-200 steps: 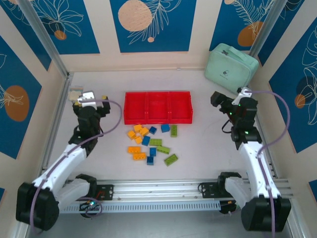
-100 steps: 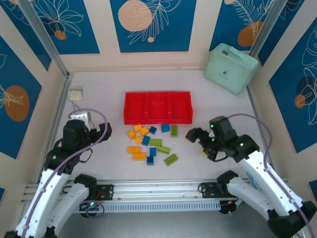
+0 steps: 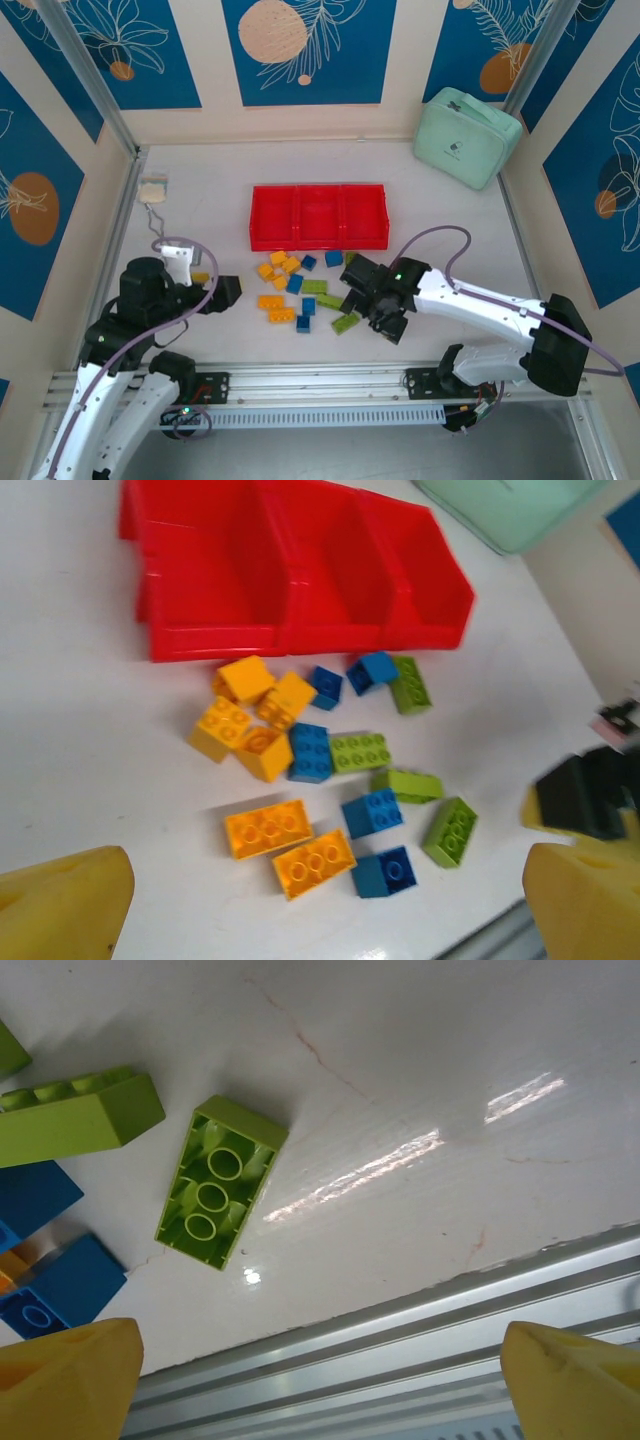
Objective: Sort the legos into containers by color
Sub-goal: Pick up the lego from the bottom-center of the table.
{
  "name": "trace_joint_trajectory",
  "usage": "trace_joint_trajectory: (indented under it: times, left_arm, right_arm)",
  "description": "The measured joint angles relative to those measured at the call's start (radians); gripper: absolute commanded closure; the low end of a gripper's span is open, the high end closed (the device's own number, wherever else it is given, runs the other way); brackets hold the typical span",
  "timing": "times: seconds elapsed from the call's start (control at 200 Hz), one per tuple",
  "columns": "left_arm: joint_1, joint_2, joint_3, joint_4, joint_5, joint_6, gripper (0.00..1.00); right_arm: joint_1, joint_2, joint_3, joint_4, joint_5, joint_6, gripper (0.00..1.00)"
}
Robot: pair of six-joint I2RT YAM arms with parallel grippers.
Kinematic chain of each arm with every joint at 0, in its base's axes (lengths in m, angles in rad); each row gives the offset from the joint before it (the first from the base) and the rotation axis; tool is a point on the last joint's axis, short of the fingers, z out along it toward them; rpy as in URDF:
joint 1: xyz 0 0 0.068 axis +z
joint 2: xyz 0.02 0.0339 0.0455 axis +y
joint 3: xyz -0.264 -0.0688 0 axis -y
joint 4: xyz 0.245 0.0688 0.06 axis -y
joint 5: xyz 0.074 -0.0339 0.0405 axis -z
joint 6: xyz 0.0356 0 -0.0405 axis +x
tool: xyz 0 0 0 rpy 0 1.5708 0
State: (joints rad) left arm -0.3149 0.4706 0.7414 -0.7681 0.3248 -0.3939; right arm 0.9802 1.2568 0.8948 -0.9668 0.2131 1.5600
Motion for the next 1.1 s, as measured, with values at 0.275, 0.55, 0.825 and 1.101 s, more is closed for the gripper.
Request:
trace_joint_trajectory:
  times: [0.275, 0.55, 0.825, 1.101]
  left_arm:
    - [-0.008, -0.040, -0.047, 0.047, 0.076, 0.010, 0.01]
    - [-0.009, -0.056, -0.058, 0.076, 0.075, 0.010, 0.01]
    - [-0.009, -0.077, -0.064, 0.081, 0.075, 0.010, 0.01]
    - [-0.010, -0.077, -0.071, 0.094, 0.067, 0.007, 0.01]
  right_arm:
    - [0.015, 0.194, 0.049, 0.117, -0.002, 0.036, 0.10]
    - [0.037, 0.280, 0.054, 0.217, -0.012, 0.047, 0.16]
    - [0.050, 0.346, 0.038, 0.267, -0.018, 0.047, 0.27]
    - [0.044, 0.347, -0.023, 0.283, -0.003, 0.013, 0.36]
